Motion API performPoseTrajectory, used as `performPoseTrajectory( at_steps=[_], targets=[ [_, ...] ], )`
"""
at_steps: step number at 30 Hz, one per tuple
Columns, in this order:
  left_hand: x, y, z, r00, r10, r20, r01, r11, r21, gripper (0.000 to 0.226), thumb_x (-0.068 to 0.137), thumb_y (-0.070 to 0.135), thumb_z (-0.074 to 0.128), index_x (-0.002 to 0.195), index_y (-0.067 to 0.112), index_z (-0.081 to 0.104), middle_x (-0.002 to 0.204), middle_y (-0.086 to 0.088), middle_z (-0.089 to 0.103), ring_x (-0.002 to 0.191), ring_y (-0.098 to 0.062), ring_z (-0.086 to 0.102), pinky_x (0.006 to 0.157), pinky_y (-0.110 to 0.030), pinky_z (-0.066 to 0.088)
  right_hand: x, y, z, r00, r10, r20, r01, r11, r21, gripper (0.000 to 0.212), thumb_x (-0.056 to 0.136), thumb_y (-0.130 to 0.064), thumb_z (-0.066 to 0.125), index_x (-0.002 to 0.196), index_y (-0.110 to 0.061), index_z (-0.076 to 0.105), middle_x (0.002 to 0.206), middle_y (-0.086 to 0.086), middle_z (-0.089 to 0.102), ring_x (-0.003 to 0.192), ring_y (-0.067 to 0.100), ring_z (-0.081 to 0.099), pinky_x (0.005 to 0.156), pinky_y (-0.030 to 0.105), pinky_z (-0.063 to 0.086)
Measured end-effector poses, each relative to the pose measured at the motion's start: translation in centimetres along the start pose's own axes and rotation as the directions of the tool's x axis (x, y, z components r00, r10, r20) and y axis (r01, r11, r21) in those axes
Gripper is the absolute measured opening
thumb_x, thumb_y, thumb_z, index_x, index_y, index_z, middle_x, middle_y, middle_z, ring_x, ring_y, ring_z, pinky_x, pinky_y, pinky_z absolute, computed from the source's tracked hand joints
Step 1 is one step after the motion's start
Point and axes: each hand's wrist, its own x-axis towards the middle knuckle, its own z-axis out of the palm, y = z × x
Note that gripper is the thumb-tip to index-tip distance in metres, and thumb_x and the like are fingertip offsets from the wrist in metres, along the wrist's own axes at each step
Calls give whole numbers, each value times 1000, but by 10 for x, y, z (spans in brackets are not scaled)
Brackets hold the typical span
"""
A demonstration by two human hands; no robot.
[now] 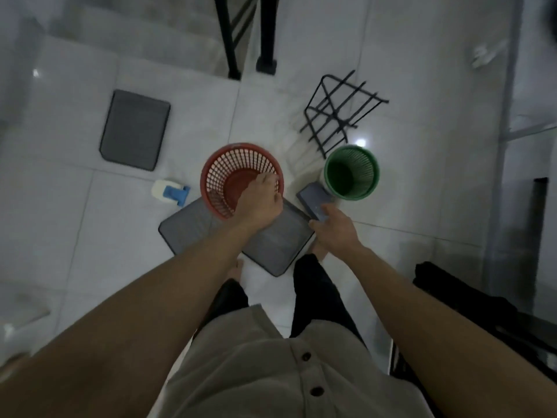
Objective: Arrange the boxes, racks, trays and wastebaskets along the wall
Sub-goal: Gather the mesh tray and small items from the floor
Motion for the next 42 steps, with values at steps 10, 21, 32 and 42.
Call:
performPoseTrajectory(
  at_steps=[10,21,32,42],
  targets=[
    [29,-56,166,999,-34,11,34,999,-19,36,85,12,46,117,2,59,113,-15,57,101,-29,56,86,-42,49,149,113,51,971,107,215,-85,991,-107,38,97,-14,57,131,-1,50,123,16,59,111,27,56,79,13,35],
    [103,-237,373,847,-343,406,271,936,225,64,93,19,53,150,3,28,157,-15,25,143,-31,25,116,-43,27,310,261,228,955,292,61,-277,944,-176,61,82,-63,35,140,-45,38,148,14,39,137,29,33,110,9,17],
    [162,-349,466,796,-519,311,475,854,211,84,85,20,59,153,6,12,158,-18,19,144,-37,21,115,-52,28,386,349,350,860,499,108,-509,822,256,82,92,-36,59,155,-20,11,156,16,21,136,31,33,116,33,26],
    [165,-331,441,842,-458,285,441,889,126,62,87,10,54,144,9,31,137,-22,43,125,-37,44,103,-51,43,345,348,338,870,475,-134,-434,866,249,78,85,-7,65,152,-21,26,129,18,42,108,31,53,86,32,46]
  ],
)
